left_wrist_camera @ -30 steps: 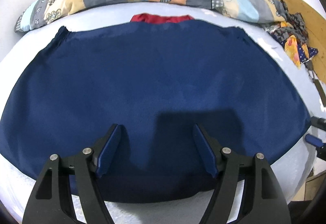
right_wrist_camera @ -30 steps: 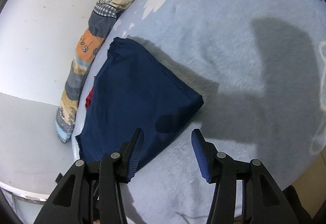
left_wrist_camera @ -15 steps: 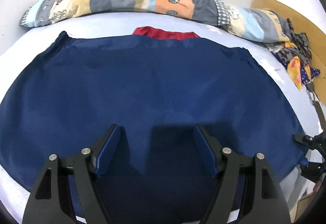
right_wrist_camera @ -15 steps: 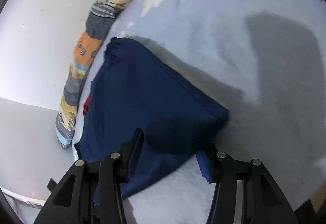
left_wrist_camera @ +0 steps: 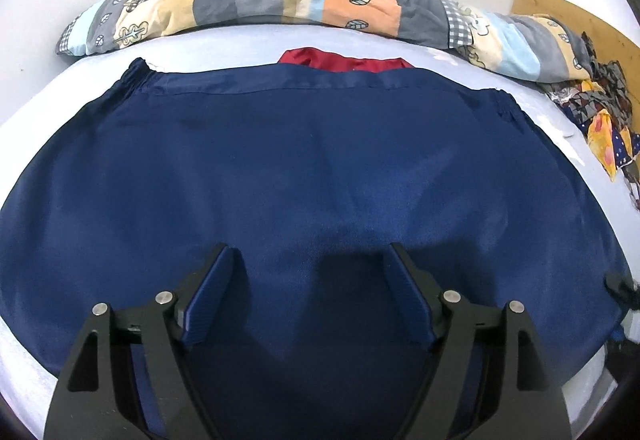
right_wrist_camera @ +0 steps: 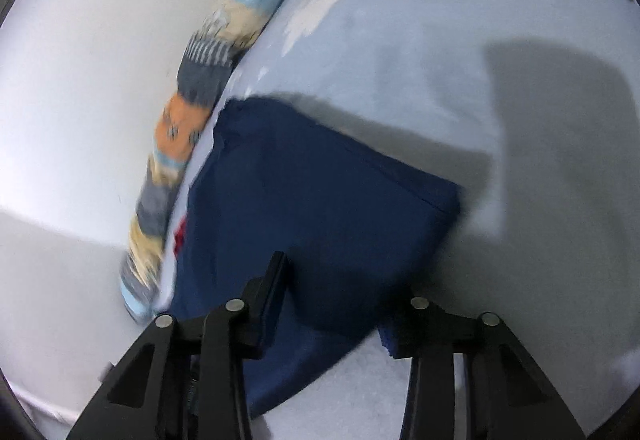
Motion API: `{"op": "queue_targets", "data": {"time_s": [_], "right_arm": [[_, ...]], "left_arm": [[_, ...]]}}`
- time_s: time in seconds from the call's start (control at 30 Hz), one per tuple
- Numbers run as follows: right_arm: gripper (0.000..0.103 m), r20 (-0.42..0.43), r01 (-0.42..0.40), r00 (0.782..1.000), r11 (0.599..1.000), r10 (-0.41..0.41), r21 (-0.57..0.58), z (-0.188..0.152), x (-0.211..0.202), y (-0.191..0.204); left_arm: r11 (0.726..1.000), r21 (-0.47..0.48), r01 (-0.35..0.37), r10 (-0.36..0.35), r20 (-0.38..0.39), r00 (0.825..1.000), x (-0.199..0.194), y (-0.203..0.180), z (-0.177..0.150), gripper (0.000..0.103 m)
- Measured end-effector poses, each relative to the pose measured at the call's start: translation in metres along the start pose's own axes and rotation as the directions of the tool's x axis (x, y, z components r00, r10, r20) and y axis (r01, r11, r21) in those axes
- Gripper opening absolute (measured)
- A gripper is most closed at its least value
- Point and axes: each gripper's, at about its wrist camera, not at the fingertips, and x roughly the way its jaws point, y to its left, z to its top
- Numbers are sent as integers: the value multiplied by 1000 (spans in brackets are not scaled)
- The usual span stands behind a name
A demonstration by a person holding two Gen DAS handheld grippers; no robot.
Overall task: Fold large clothes
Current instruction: 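Close the right tool on the navy jacket side edge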
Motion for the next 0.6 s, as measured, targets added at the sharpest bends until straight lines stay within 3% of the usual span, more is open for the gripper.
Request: {"op": "queue_targets", "data": {"time_s": [0.07, 0.2, 0.27, 0.3, 0.33, 0.37, 0.53, 0.6], "right_arm": [[43, 41, 6, 999, 999, -8, 31, -5, -7, -8], [55, 10, -75, 997, 996, 74, 54, 5, 11, -12], [54, 9, -119, 993, 993, 119, 27, 17, 22, -3], [50, -7, -149, 989, 989, 149, 21, 25, 31, 2], [30, -17, -195, 981, 981, 195, 24, 30, 39, 4], [16, -46, -190, 981, 982, 190, 9, 33, 48, 8], [14, -45, -79, 996, 992, 75, -98, 30, 51, 24], [14, -51, -75, 996, 991, 69, -112, 30, 51, 25]], "left_arm": [[1000, 0, -3, 3, 4, 1000, 0, -1, 0, 79], [1000, 3, -9, 9, 17, 1000, 0, -1, -2, 79], [1000, 4, -9, 9, 17, 1000, 0, -1, -2, 79], [1000, 2, -8, 8, 17, 1000, 0, -1, -2, 79], [1000, 2, -6, 6, 17, 1000, 0, -1, -3, 79], [1000, 4, -6, 6, 17, 1000, 0, -1, -3, 79], [1000, 9, -13, 13, 17, 1000, 0, -3, -2, 80], [1000, 12, -18, 18, 20, 1000, -1, -4, -2, 81]]}}
